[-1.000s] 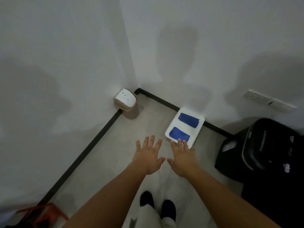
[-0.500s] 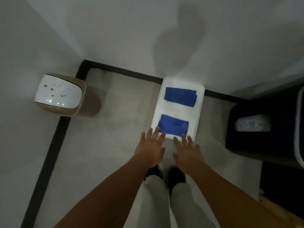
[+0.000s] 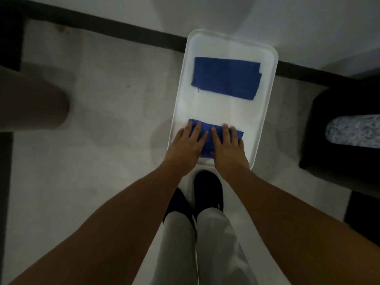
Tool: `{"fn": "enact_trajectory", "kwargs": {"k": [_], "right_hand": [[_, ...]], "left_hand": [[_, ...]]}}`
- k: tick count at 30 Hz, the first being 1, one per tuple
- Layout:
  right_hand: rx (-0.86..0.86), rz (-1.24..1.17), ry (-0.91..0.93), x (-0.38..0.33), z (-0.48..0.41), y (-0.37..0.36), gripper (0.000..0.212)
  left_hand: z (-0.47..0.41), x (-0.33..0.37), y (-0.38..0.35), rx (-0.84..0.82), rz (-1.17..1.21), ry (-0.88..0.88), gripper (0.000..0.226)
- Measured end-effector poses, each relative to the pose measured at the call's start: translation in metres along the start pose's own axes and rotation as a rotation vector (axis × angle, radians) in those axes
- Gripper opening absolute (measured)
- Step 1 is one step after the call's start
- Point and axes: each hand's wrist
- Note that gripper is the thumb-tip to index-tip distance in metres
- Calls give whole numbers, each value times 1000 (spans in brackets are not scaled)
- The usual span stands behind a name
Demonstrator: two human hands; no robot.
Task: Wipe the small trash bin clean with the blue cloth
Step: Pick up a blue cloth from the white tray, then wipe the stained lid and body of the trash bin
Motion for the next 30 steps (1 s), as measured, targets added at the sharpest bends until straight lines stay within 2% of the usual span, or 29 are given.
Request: {"fn": "enact_trajectory", "kwargs": {"k": [4, 7, 9, 13, 17, 19, 22, 25, 27, 30], "right_hand": [[87, 104, 88, 2, 8, 2, 62], [100, 60, 176, 0, 13, 14, 48], [135, 4, 212, -6, 20, 31, 45], [222, 4, 341, -41, 45, 70, 56], [284, 22, 495, -109, 75, 107, 66], [346, -16, 591, -152, 87, 124, 60], [319, -159, 744, -223, 100, 143, 53], [225, -371, 817, -283, 112, 152, 53], [214, -550, 769, -314, 117, 155, 43], [148, -908, 572, -349, 116, 163, 24]], "left_hand": [[4, 6, 12, 147, 32, -138, 38], [11, 7, 27, 198, 158, -123, 26], [25, 5, 39, 226, 230, -46, 28], [83, -14, 64, 350, 391, 104, 43], [158, -52, 82, 470, 503, 221, 46], [198, -73, 89, 547, 543, 240, 41], [257, -107, 89, 685, 628, 269, 30], [315, -150, 72, 831, 748, 351, 40], [352, -184, 56, 882, 753, 449, 54], [393, -250, 29, 935, 691, 560, 72]]}}
Point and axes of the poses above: each hand's wrist, its own z-axis away from the middle knuckle, its own y-axis out of the back of the hand, x = y × z, and after that the axes turned 12 degrees about -x, right-handed
